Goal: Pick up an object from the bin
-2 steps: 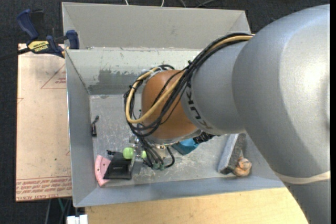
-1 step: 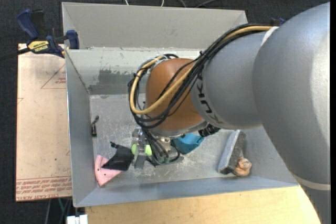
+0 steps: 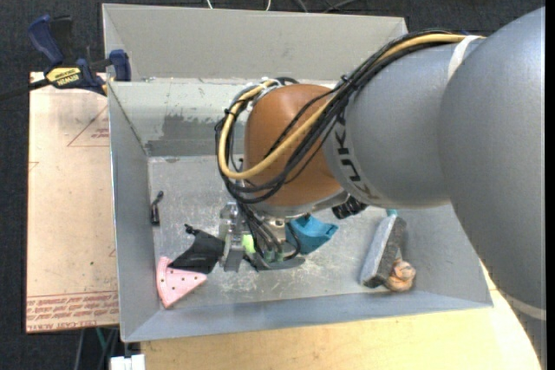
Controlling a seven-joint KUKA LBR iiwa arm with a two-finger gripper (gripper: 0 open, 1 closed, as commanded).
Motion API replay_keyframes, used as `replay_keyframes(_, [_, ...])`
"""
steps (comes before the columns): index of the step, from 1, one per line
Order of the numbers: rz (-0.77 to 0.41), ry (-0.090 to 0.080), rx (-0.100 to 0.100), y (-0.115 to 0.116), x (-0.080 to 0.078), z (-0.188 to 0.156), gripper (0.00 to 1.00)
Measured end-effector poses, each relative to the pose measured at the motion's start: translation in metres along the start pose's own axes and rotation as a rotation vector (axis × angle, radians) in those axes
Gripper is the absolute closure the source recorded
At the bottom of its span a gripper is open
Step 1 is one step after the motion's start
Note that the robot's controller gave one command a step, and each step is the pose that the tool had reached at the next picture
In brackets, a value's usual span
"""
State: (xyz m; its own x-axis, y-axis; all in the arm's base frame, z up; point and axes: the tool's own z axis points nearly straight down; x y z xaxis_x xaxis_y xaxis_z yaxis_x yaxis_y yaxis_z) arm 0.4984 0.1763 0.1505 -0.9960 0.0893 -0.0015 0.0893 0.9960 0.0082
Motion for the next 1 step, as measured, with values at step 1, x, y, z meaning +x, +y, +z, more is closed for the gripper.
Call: replay_keyframes(1, [0.000,0.007,0.002,-0.0003,0.0014,-0.0300,1.00])
